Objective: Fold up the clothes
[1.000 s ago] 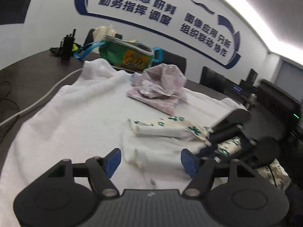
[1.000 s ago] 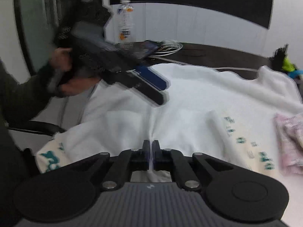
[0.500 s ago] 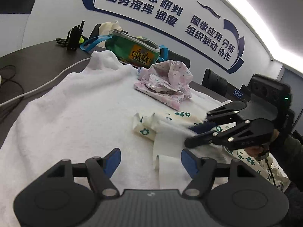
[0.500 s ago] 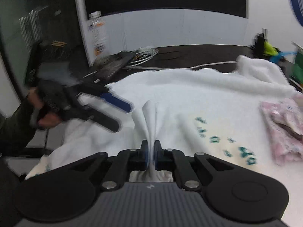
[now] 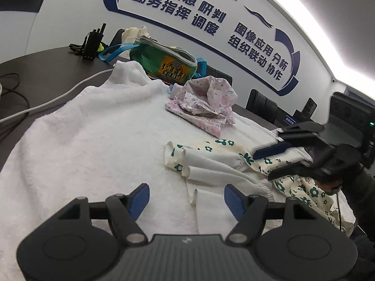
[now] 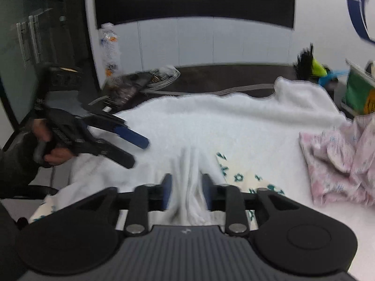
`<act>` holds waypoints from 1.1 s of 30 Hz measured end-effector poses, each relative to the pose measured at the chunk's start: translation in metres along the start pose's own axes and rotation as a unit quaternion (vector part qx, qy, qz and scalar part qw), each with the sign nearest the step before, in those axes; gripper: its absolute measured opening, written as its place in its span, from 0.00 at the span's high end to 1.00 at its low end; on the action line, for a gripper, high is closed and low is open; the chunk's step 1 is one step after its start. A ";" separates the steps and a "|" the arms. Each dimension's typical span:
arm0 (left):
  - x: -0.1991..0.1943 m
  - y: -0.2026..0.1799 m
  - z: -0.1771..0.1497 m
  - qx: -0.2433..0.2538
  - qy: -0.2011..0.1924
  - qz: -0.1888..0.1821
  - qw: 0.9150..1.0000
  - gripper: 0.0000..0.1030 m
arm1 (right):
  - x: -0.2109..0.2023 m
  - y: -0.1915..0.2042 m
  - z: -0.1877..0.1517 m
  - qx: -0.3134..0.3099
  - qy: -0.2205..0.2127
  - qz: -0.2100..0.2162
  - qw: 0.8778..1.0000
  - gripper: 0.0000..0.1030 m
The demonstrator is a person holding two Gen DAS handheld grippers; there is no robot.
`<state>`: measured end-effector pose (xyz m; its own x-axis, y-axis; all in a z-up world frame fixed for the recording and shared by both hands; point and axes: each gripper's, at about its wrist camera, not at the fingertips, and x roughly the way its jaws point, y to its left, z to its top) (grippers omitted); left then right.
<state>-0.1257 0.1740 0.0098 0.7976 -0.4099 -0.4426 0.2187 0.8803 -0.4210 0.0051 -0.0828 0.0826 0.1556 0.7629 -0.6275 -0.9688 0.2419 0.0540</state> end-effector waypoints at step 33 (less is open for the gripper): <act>-0.027 -0.009 -0.014 0.008 0.001 -0.009 1.000 0.29 | 0.031 0.053 -0.020 -0.080 0.033 -0.015 0.996 0.93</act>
<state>-0.1577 0.1736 0.0144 0.7922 -0.4255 -0.4375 0.2411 0.8768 -0.4160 -0.0451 -0.0588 0.0503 0.1773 0.7138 -0.6775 -0.9830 0.1618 -0.0868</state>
